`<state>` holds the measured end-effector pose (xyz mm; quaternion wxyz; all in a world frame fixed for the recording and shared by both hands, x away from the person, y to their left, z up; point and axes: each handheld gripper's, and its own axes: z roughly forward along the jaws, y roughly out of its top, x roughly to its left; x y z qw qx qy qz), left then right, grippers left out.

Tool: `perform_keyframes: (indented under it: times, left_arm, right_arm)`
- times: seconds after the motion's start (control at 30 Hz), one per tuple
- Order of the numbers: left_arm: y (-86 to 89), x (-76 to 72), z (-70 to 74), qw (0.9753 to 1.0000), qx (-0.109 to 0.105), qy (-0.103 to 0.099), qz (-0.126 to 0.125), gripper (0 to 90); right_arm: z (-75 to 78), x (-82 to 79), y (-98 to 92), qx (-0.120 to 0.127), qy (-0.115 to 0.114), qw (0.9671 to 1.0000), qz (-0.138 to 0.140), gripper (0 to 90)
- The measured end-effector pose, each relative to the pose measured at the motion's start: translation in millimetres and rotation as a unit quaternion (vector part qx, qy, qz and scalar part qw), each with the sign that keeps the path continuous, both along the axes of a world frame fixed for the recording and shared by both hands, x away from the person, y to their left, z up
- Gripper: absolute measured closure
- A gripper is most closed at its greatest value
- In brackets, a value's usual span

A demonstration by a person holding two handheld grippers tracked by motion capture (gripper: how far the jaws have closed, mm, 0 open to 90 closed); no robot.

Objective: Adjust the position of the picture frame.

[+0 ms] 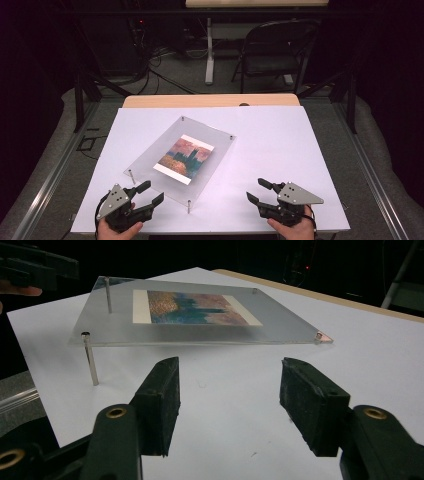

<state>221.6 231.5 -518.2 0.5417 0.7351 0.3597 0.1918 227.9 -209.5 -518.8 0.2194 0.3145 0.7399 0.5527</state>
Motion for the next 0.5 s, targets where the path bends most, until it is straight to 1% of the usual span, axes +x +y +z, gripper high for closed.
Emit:
perform_keyframes:
  times: [0.03, 0.07, 0.1, 0.13, 0.23, 0.33, 0.43, 0.5]
  left_arm:
    - [0.0, 0.0, 0.0, 1.0000, 0.000, 0.000, 0.000, 36.3]
    - [-0.2, -0.1, -0.3, 1.0000, -0.001, 0.001, 0.000, 36.3]
    - [-0.3, -0.3, -0.6, 1.0000, 0.000, 0.002, 0.000, 36.2]
    - [-0.1, -0.7, -0.7, 1.0000, 0.005, 0.003, 0.002, 36.2]
    - [0.8, -1.9, -0.9, 1.0000, 0.005, 0.001, 0.006, 36.2]
    - [2.2, -2.1, -0.7, 1.0000, 0.002, 0.001, 0.007, 36.3]
    - [2.4, -1.6, -1.4, 0.9999, 0.004, 0.002, 0.010, 36.2]
    - [2.8, -1.3, -1.6, 0.9999, 0.005, 0.003, 0.012, 36.2]
  right_arm:
    - [0.0, 0.0, 0.0, 0.000, 0.000, 1.0000, 0.000, 41.3]
    - [0.7, 0.5, 2.0, -0.007, -0.001, 1.0000, 0.001, 41.3]
    - [0.8, 0.8, 2.5, -0.009, 0.000, 1.0000, 0.001, 41.4]
    - [0.6, 1.1, 3.5, -0.009, 0.001, 1.0000, 0.000, 41.9]
    - [-1.9, 3.5, 6.8, -0.005, 0.017, 0.9998, 0.000, 43.5]
    - [-4.6, 6.3, 11.5, -0.010, 0.027, 0.9996, 0.002, 45.1]
    - [-5.6, 6.9, 16.8, -0.015, 0.033, 0.9993, 0.013, 47.9]
    - [-6.0, 6.8, 21.3, -0.018, 0.030, 0.9992, 0.021, 50.4]
